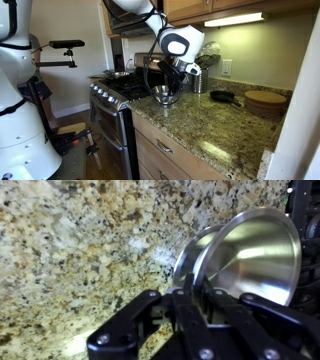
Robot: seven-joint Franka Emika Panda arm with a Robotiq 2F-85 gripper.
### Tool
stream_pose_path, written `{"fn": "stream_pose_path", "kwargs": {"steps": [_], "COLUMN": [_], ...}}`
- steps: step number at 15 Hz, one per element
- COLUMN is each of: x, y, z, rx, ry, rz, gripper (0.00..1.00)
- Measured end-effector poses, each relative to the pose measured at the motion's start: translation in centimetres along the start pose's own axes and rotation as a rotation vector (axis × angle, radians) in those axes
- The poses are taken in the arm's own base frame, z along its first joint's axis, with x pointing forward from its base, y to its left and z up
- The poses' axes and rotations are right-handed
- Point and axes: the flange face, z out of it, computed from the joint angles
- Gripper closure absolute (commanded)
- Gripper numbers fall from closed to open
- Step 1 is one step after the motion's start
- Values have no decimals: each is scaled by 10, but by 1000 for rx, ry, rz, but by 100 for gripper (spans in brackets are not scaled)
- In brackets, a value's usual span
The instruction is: Pick up the smaller silver bowl and put it in the bigger silver bowl.
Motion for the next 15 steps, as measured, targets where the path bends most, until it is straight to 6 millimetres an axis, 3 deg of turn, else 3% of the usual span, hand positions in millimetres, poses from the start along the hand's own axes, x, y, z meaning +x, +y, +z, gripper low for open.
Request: {"fn": "stream_pose_path", "kwargs": {"steps": [5,10,11,12,15], "x": [2,2,3,3,4], "y": [-24,-24,-23,-22,-20], "z": [11,16,16,16,14], "rx": [8,6,4,2,-6], "ry": [-17,-23,-22,-21,-19], "rz": [-43,-45,-44,-43,-46], "gripper": [92,92,67,66,47]}}
